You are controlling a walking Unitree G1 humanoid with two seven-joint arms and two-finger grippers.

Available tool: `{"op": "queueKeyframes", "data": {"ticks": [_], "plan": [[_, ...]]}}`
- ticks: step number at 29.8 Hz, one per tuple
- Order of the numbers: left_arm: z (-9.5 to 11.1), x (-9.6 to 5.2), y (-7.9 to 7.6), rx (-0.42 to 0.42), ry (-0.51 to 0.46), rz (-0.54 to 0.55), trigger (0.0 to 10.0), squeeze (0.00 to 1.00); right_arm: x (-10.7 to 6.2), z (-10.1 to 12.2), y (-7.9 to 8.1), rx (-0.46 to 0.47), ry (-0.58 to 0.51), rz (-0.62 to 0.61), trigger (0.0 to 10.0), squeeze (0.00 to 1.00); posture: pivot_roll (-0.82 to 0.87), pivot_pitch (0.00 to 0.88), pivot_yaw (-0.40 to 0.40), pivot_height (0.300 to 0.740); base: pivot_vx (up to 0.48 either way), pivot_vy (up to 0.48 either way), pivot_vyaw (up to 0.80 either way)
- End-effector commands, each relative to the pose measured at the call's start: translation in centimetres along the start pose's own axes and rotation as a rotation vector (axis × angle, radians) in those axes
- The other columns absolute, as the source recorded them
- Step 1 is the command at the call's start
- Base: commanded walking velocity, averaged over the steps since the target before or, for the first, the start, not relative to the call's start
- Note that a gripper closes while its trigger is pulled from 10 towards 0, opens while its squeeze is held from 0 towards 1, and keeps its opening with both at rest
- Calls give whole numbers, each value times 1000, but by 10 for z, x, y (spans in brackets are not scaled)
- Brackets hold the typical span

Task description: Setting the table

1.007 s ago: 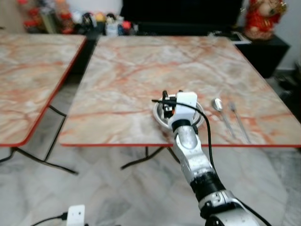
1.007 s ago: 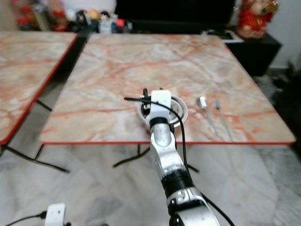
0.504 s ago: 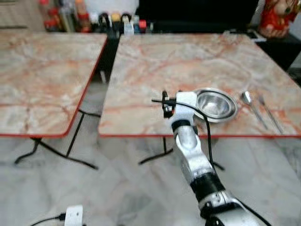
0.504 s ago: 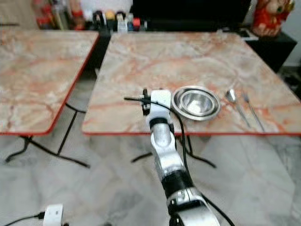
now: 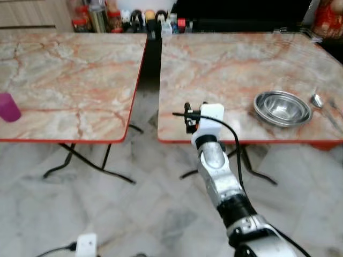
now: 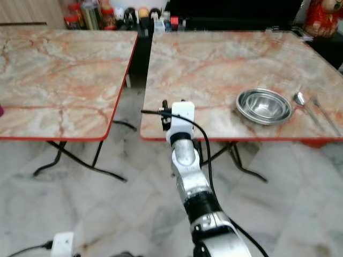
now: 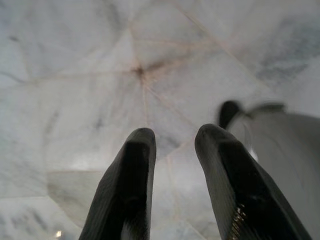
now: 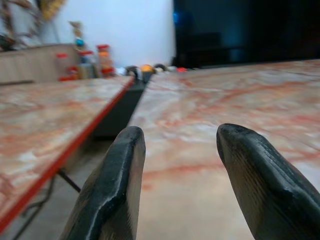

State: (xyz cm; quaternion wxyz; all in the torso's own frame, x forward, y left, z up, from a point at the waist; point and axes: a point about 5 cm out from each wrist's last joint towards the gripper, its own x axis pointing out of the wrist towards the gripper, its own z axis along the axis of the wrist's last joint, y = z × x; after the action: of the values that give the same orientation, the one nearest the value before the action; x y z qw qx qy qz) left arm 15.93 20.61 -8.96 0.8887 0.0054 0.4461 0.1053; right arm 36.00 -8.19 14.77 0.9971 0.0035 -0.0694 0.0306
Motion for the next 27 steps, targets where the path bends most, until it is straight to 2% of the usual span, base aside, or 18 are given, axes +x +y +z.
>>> {"op": "queueKeyframes", "data": {"ticks": [1,5,7,13,15,18,19,20,21,22,23,24,25,26,27], "plan": [[1,0,6,6,-1,16,10000,0,3,10,6,15,-33,14,10000,0,109,97,-21,715,0,420,0],[1,0,6,7,-2,14,10000,0,2,3,0,-6,-15,7,10000,0,109,96,-22,715,0,417,0],[1,0,6,8,-2,14,10000,0,-2,-9,-11,-45,26,-5,10000,0,107,92,-22,715,0,420,0],[0,0,6,10,0,13,10000,0,-7,-26,-25,-89,87,-23,10000,0,107,86,-21,715,0,418,0],[0,0,7,14,0,13,10000,0,-16,-47,-39,-140,174,-43,10000,0,107,82,-20,715,0,420,0],[0,0,7,15,0,13,10000,0,-21,-59,-45,-160,225,-50,10000,0,107,82,-20,715,0,420,0],[1,0,7,16,-1,13,10000,0,-28,-70,-51,-179,274,-54,10000,0,112,78,-21,715,0,416,0],[1,0,7,16,-1,13,10000,0,-28,-70,-51,-179,274,-54,10000,0,112,78,-21,715,0,416,0],[1,0,7,17,-2,14,10000,0,-36,-82,-57,-197,331,-58,10000,0,114,75,-20,715,0,420,0],[1,0,7,17,-2,14,10000,0,-36,-82,-57,-197,331,-58,10000,0,114,75,-20,715,0,420,0],[1,0,8,18,-3,14,10000,0,-47,-96,-61,-222,399,-55,10000,0,111,72,-18,715,0,420,0],[1,0,8,18,-3,14,10000,0,-47,-96,-61,-222,399,-55,10000,0,111,72,-18,715,0,420,0],[2,0,8,20,-3,14,10000,0,-61,-112,-67,-228,481,-52,10000,0,112,67,-16,715,0,409,0],[2,0,8,20,-3,14,10000,0,-61,-112,-67,-228,481,-52,10000,0,112,67,-16,715,0,409,0],[2,1,8,22,-3,13,10000,0,-78,-128,-74,-214,572,-57,10000,0,117,65,-14,715,0,398,0]]}}
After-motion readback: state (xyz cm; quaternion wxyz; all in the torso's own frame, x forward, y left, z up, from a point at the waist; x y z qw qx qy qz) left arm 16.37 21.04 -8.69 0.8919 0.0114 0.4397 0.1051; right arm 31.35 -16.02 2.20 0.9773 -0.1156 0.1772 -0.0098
